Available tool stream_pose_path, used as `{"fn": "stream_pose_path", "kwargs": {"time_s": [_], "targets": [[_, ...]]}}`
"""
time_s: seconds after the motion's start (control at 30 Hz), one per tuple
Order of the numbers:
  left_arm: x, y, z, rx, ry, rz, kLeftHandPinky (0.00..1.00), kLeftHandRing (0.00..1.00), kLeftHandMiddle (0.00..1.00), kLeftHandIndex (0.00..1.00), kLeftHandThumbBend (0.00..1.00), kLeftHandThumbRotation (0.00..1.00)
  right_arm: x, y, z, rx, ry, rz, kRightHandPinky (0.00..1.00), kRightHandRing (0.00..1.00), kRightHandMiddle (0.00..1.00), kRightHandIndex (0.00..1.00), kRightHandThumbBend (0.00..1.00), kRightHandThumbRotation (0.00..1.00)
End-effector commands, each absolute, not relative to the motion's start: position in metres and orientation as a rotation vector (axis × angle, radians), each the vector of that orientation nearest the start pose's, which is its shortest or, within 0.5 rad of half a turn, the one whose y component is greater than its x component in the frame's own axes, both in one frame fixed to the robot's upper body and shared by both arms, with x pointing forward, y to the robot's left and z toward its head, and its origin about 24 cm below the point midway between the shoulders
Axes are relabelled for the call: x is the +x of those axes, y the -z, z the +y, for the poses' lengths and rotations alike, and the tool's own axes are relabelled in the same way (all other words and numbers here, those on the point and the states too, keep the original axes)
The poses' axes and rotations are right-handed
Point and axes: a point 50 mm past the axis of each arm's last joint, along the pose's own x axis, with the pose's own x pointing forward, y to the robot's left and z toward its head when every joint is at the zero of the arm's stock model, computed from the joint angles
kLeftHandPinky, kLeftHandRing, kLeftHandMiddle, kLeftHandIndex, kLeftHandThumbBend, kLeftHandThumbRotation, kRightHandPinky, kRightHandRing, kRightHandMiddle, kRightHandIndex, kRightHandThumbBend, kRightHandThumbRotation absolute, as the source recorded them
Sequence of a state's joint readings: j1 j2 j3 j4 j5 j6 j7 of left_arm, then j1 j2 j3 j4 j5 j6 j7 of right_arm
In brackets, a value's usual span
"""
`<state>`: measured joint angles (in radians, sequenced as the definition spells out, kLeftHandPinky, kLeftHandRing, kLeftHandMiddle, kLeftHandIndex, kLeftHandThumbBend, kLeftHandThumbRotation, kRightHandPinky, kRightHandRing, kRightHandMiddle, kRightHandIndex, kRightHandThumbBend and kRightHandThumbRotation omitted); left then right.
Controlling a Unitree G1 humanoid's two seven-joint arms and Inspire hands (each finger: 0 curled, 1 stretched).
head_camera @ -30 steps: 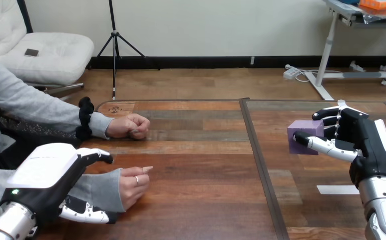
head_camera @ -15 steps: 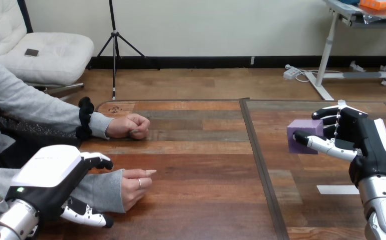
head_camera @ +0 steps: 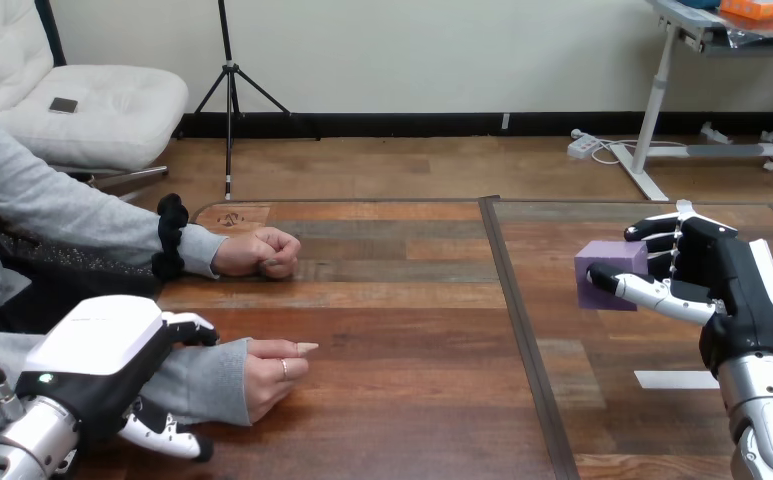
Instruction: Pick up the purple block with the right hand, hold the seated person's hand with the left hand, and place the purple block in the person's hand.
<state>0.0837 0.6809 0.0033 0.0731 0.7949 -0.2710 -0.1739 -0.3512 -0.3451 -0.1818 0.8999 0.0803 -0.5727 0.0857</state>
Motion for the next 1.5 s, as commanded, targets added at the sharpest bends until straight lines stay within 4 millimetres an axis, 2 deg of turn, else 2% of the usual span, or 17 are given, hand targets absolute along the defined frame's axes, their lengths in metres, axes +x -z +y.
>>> {"fn": "stream_pose_path", "kwargs": {"time_s": [0.0,0.63,0.93,1.23,1.33,1.47], "targets": [[0.248,-0.068,0.261,1.519,0.323,0.003,0.75,0.77,0.78,0.76,1.00,0.27,0.302,-0.041,-0.261,-0.204,0.139,-0.175,0.39,0.39,0.42,0.43,0.87,0.00],[0.253,-0.058,0.262,1.580,0.280,0.026,0.75,0.76,0.77,0.75,1.00,0.25,0.301,-0.040,-0.260,-0.189,0.147,-0.172,0.39,0.39,0.42,0.43,0.87,0.00],[0.257,-0.053,0.262,1.605,0.246,0.040,0.71,0.72,0.73,0.72,0.97,0.19,0.301,-0.040,-0.260,-0.182,0.149,-0.171,0.39,0.39,0.43,0.43,0.87,0.00],[0.262,-0.049,0.261,1.587,0.200,0.064,0.59,0.65,0.67,0.66,0.94,0.06,0.301,-0.039,-0.260,-0.175,0.149,-0.169,0.40,0.39,0.42,0.43,0.87,0.00],[0.263,-0.048,0.260,1.593,0.189,0.066,0.51,0.58,0.62,0.63,0.91,0.03,0.301,-0.039,-0.260,-0.175,0.147,-0.167,0.40,0.39,0.42,0.43,0.87,0.00],[0.264,-0.046,0.260,1.588,0.169,0.054,0.45,0.53,0.57,0.59,0.89,0.01,0.301,-0.039,-0.260,-0.178,0.149,-0.167,0.40,0.39,0.42,0.43,0.87,0.00]]}}
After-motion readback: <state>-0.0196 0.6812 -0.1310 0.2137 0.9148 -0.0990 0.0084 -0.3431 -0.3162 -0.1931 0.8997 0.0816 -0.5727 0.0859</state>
